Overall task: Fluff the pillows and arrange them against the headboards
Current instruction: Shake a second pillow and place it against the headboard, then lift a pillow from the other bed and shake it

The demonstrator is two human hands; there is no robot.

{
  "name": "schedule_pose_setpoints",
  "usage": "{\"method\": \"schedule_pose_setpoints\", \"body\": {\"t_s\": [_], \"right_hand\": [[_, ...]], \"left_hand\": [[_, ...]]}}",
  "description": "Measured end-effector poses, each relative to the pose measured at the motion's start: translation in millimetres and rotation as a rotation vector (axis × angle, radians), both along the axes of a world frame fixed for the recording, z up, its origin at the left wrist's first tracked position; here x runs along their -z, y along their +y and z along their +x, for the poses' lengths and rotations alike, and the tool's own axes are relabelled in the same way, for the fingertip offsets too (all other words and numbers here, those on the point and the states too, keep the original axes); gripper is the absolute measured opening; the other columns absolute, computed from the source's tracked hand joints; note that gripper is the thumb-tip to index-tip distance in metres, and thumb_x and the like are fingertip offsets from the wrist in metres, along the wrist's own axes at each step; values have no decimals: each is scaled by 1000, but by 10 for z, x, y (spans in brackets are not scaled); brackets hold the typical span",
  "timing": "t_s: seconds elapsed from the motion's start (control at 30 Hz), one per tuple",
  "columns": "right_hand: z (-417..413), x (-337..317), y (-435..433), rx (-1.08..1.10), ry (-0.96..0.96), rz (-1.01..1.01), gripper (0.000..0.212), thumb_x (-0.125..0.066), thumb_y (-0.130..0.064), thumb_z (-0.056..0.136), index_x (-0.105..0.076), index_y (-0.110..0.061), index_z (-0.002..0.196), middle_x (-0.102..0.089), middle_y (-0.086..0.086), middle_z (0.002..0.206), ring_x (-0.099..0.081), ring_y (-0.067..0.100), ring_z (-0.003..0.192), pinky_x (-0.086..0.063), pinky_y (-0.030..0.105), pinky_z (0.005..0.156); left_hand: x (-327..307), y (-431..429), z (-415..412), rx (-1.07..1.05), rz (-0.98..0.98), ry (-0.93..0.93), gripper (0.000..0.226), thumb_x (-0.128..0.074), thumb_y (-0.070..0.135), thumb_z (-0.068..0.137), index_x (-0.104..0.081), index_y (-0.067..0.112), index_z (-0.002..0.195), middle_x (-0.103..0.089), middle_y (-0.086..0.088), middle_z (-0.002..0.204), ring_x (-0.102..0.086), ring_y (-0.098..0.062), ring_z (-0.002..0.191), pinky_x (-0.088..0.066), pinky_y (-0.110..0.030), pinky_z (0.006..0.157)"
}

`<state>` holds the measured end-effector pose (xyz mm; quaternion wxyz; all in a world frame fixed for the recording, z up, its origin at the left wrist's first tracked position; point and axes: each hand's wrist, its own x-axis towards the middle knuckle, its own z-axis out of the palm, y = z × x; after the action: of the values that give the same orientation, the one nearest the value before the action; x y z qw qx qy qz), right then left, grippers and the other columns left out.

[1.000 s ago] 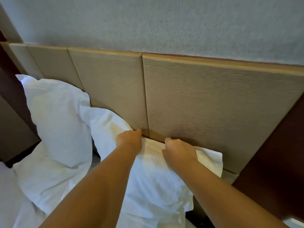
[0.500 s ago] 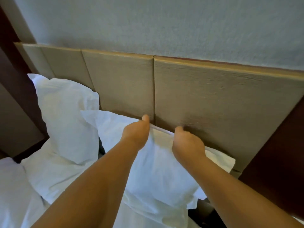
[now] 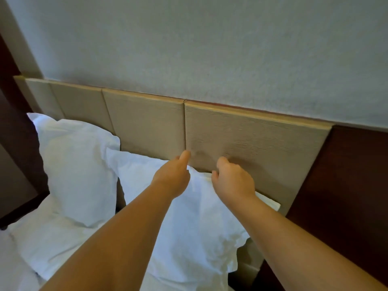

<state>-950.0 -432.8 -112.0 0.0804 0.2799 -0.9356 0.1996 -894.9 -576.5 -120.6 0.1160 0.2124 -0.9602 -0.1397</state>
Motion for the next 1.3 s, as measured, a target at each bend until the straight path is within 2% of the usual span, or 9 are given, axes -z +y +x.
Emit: {"method": "schedule_pose_setpoints", "body": {"t_s": [0.07,0.2,0.37,0.5,0.6,0.7,0.9,1.03,1.3], "right_hand": [[217,-123,84,7,-48,-3,9,-45,-21,95,-43,-16,88,-58,7,85,-53,29,78,-33,29,57],[789,-310,514,53,-83,73,20,-48,-28,93,-58,-13,102,-64,7,105,-61,29,94,-37,30,64],[1499,-467,1475,159,-140,122,8,-51,-25,88,-51,-18,85,-61,4,93,-55,26,76,-32,25,49],[2089,-498,2448,271,-203,124,10,-51,-27,90,-56,-18,90,-62,4,93,-58,25,79,-41,30,57],[2503,-437,3241,376,-254,143,10,-51,-23,91,-57,-17,97,-61,4,96,-59,24,85,-47,33,63],[2902,-308,4025,520,-270,140,23,-51,-19,90,-60,-16,111,-64,6,108,-60,27,96,-48,38,76],[3929,-57,5662,779,-259,74,19,-50,-24,90,-61,-15,103,-64,8,107,-60,29,98,-49,35,78],[4927,174,7009,1014,-283,71,22,-46,-23,93,-58,-13,108,-59,6,114,-57,27,102,-45,33,78],[7307,415,9428,1484,-401,66,22,-45,-19,93,-58,-13,109,-59,7,114,-58,27,100,-41,30,72]], "left_hand": [[-67,186,205,44,16,-38,39,-45,8,95,-37,22,131,-55,-6,129,-59,-26,105,-52,-36,85],[-225,708,726,139,37,-118,42,-46,8,93,-40,22,132,-50,-4,136,-54,-25,114,-50,-37,93],[-407,1624,1369,336,-105,-189,35,-46,15,96,-42,22,130,-53,-3,130,-54,-24,111,-48,-33,88],[-401,2502,1691,507,-96,-194,37,-50,14,93,-43,22,129,-54,-5,126,-56,-26,107,-50,-35,88],[-374,3318,1880,660,-92,-220,35,-50,13,91,-43,22,124,-52,-6,125,-55,-27,105,-51,-40,87],[-335,4200,2138,819,-127,-217,34,-49,11,92,-44,22,124,-51,-5,126,-54,-26,105,-49,-38,85],[-173,5947,2777,1084,-201,-238,25,-50,17,91,-50,22,115,-57,-5,118,-56,-27,103,-50,-41,87],[9,7239,3326,1224,-237,-287,26,-47,20,92,-51,22,117,-54,-4,124,-54,-27,108,-48,-40,90],[330,9987,5265,1665,-411,-247,30,-42,17,94,-48,16,123,-53,-6,125,-53,-28,113,-43,-38,91]]}}
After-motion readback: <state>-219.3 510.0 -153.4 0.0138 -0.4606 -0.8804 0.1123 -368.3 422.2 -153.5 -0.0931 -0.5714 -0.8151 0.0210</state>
